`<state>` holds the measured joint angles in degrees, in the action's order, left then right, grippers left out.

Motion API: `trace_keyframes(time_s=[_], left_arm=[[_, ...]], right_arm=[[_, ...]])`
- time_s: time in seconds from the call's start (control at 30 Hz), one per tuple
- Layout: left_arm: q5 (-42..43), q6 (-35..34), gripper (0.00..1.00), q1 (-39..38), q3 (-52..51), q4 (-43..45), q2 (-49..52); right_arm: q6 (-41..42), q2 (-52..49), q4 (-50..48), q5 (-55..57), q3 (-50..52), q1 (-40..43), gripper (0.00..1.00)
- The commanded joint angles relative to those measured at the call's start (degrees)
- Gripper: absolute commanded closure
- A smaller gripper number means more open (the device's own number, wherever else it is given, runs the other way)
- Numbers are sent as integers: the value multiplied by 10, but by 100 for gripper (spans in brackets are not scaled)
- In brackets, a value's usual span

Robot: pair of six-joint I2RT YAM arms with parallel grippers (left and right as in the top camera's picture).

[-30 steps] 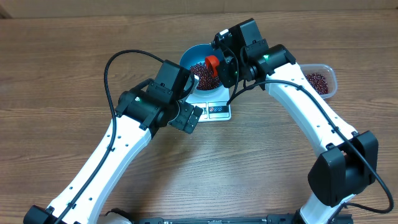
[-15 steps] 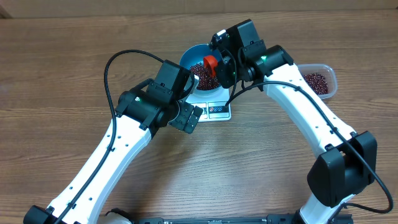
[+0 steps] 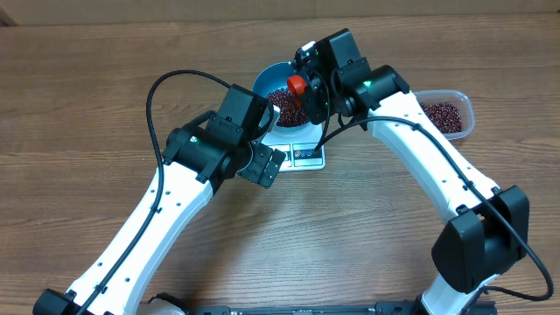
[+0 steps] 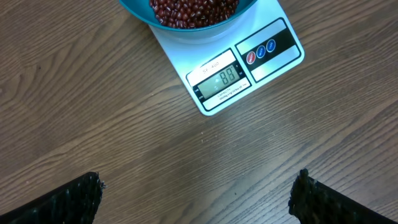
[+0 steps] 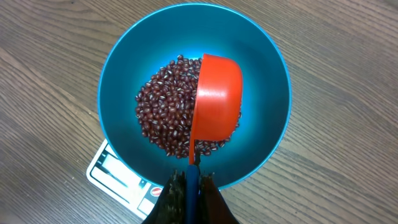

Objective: Scoop item into bowl and weigh 150g on scale

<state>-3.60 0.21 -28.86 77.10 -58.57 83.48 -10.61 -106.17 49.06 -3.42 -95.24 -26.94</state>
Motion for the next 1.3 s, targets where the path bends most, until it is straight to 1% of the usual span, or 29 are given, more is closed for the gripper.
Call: trace_keyframes(time_s=[0.0, 0.57, 0.63, 0.7, 0.87, 1.27], left_arm=[[7, 9, 0, 0, -2, 1, -7], [7, 9, 0, 0, -2, 1, -7], [7, 9, 0, 0, -2, 1, -7], [7, 9, 0, 0, -2, 1, -7], [7, 9, 0, 0, -2, 1, -7], [7, 9, 0, 0, -2, 1, -7]], right_arm=[[-4, 27, -4, 13, -20, -4, 96], [-5, 59, -5, 13, -20, -5, 96], [-18, 59, -1, 13, -20, -9, 96], [-34, 59, 5, 22, -20, -17, 97], [-34, 59, 7, 71, -20, -34, 96], [-34, 59, 23, 70, -20, -37, 96]])
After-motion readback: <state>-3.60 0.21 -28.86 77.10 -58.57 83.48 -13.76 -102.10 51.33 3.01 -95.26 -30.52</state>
